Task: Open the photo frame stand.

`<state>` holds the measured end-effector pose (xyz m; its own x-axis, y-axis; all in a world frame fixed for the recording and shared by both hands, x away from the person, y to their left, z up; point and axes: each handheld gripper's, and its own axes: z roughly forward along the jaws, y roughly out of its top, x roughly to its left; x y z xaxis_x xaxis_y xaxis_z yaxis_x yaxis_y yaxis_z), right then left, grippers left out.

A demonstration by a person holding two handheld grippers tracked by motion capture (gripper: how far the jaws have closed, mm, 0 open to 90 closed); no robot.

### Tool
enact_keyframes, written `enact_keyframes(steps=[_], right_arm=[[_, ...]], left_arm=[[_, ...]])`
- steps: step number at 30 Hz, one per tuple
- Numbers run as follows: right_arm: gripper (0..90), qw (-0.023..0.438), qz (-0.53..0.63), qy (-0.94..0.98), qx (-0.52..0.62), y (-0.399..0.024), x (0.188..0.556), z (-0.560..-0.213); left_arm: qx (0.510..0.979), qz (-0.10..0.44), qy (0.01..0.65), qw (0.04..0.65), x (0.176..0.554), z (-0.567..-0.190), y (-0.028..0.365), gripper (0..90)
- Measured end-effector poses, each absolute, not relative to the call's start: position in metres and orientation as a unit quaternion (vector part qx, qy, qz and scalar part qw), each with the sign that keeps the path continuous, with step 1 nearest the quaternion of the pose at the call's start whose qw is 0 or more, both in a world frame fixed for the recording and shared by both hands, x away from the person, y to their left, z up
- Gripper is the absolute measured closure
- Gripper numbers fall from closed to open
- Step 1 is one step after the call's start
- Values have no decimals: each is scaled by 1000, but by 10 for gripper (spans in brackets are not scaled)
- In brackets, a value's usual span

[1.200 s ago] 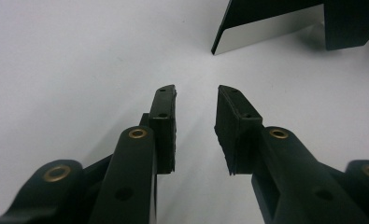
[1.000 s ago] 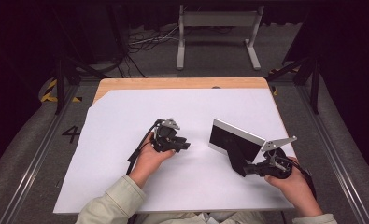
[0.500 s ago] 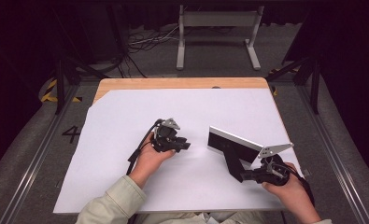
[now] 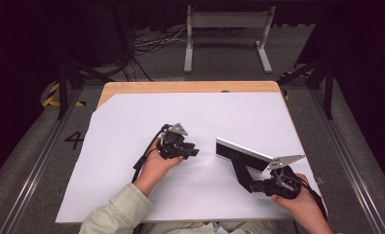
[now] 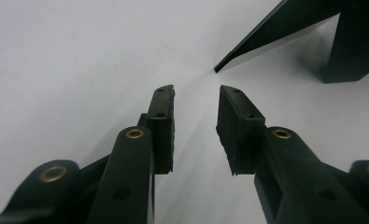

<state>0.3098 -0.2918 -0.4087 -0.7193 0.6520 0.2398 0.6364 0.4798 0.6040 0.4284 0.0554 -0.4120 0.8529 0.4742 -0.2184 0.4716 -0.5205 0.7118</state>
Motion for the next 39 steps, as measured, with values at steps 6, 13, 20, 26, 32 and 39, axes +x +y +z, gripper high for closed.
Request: enact_keyframes(steps=[6,13,20,26,32,39], right_arm=[[738,28,362,854,373,-296,306,-396],[796,49,370,851,370,-305,302,-384],[897,67,362,850,376,-315,301,-377],[900,81,348,852,383,-319,302,-378],[900,89,347,847,392,-325,304,-380],[900,95,343,847,394,-327,307,-385]], left_arm=[[871,8,266,413,426,-409,55,668],[869,18,263,419,424,-405,56,679],[866,33,261,426,424,-397,57,733],[868,34,251,427,425,-394,55,802],[870,42,246,425,424,-393,55,858],[865,51,251,432,423,-391,57,896]])
